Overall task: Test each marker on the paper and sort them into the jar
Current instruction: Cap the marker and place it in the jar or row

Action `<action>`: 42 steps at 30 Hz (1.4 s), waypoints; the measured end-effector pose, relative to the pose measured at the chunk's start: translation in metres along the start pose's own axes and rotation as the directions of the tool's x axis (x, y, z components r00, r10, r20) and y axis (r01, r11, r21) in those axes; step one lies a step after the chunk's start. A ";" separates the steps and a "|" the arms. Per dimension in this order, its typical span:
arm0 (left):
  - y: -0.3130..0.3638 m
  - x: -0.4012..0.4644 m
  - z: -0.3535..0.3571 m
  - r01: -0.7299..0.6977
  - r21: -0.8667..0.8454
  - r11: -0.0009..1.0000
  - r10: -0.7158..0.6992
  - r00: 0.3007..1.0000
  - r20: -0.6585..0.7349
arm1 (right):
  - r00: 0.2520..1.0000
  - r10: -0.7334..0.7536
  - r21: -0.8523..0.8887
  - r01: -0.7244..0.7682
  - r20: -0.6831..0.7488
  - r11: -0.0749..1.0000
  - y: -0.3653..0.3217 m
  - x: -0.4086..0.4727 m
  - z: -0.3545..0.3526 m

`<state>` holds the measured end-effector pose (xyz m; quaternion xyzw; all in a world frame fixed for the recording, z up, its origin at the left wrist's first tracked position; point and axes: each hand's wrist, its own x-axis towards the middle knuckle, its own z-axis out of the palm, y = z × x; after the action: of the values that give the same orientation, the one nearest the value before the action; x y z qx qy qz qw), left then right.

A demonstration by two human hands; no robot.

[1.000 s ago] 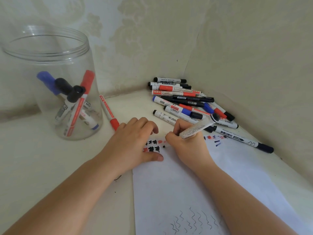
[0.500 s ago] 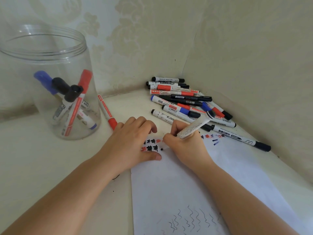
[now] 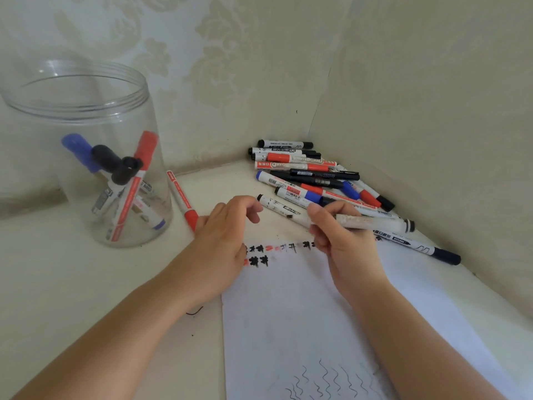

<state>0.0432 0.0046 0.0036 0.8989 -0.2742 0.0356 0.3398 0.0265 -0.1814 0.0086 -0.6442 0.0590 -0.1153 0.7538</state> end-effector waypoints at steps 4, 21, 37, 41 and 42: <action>0.001 0.003 0.001 -0.035 -0.105 0.994 0.034 0.999 -0.006 | 0.979 0.017 0.084 -0.035 0.203 0.996 -0.002 -0.003 0.006; 0.010 -0.001 -0.001 -0.098 -0.180 0.979 0.116 0.989 0.094 | 0.969 0.074 0.014 -0.080 0.237 0.997 -0.003 -0.012 0.012; 0.019 -0.009 0.000 -0.180 0.091 0.979 0.175 0.983 0.060 | 0.981 0.040 0.089 -0.057 0.188 0.994 -0.004 -0.016 0.022; 0.020 -0.008 0.000 -0.162 0.064 0.985 0.159 0.986 0.043 | 0.970 0.092 -0.031 -0.087 0.223 0.996 -0.008 -0.011 0.019; 0.020 -0.006 -0.001 -0.146 0.055 0.988 0.145 0.989 0.006 | 0.969 0.099 -0.072 -0.085 0.227 0.994 -0.010 -0.007 0.017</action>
<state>0.0277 -0.0042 0.0145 0.8856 -0.3383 0.0670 0.3111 0.0226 -0.1649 0.0212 -0.6728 0.0045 -0.0029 0.7398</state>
